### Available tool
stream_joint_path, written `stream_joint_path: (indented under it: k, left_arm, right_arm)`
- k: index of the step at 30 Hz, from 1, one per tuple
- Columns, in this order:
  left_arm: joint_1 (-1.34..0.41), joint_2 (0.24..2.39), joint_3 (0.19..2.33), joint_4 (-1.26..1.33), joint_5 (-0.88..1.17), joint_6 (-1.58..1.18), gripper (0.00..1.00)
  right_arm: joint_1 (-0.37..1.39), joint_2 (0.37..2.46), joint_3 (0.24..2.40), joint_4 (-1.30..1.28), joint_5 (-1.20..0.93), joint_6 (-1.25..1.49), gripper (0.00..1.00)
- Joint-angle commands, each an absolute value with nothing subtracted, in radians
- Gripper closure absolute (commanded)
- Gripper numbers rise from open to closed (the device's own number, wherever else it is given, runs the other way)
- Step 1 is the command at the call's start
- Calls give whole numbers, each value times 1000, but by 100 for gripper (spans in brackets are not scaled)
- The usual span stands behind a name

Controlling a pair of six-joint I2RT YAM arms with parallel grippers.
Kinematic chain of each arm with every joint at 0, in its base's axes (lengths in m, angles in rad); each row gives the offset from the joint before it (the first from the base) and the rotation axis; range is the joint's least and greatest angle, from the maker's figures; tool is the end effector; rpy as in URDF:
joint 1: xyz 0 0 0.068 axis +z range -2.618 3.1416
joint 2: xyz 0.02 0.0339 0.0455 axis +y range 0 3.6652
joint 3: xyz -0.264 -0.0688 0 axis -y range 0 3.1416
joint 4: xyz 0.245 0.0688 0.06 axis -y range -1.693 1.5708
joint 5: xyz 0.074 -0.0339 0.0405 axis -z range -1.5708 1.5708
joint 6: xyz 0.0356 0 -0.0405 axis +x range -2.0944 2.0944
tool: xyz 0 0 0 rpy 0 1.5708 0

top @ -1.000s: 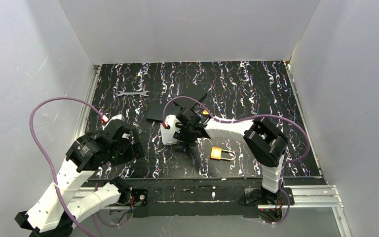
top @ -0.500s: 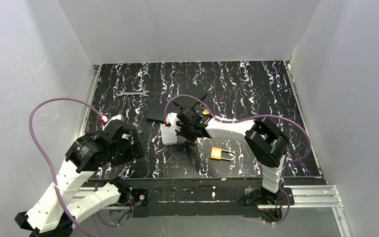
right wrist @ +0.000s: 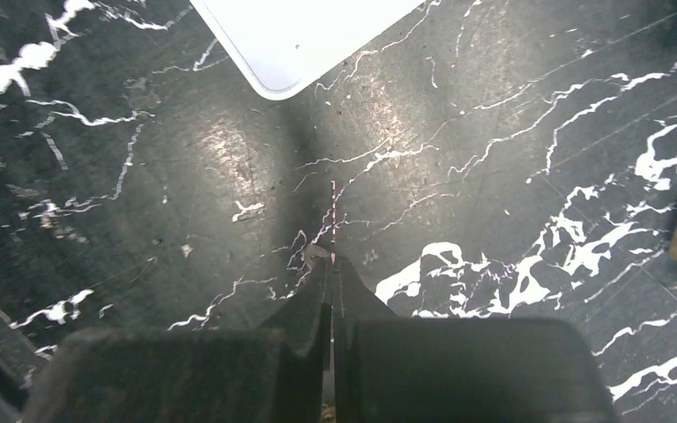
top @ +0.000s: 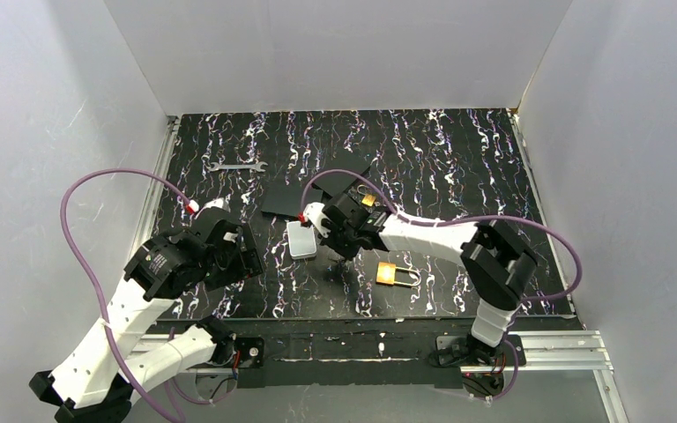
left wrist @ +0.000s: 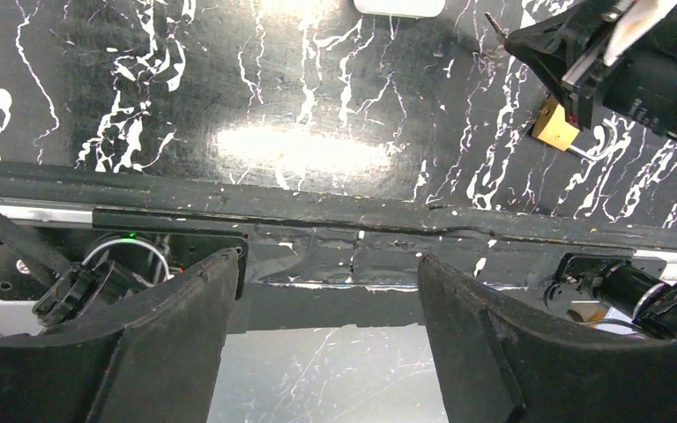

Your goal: Unlock with the key

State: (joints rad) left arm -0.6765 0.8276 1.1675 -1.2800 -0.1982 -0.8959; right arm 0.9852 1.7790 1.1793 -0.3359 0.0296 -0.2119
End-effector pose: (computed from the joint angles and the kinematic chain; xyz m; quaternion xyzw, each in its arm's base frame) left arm 0.0953 -0.0675 0.3582 -0.1341 0.9370 -0.1520 0.2846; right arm 0.2085 0.3125 0.1948 -0.5314 0.7874 0.1047 0.2945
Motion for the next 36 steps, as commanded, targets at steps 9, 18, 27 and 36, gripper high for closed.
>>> stream_joint_path:
  k: [9, 18, 27, 36]
  left_arm:
    - [-672, 832, 1271, -1137, -101, -827, 28]
    - [-673, 862, 1405, -971, 36, -752, 28]
    - [-672, 945, 1489, -810, 112, -785, 33]
    - [-673, 1060, 1554, -754, 151, -796, 45]
  right_arm:
    - [988, 1509, 1172, -268, -42, -16, 99]
    - [987, 1313, 1229, -167, -98, 233, 99]
    - [988, 1209, 1237, 5, -158, 445, 99]
    - [988, 1184, 1233, 101, -197, 540, 99]
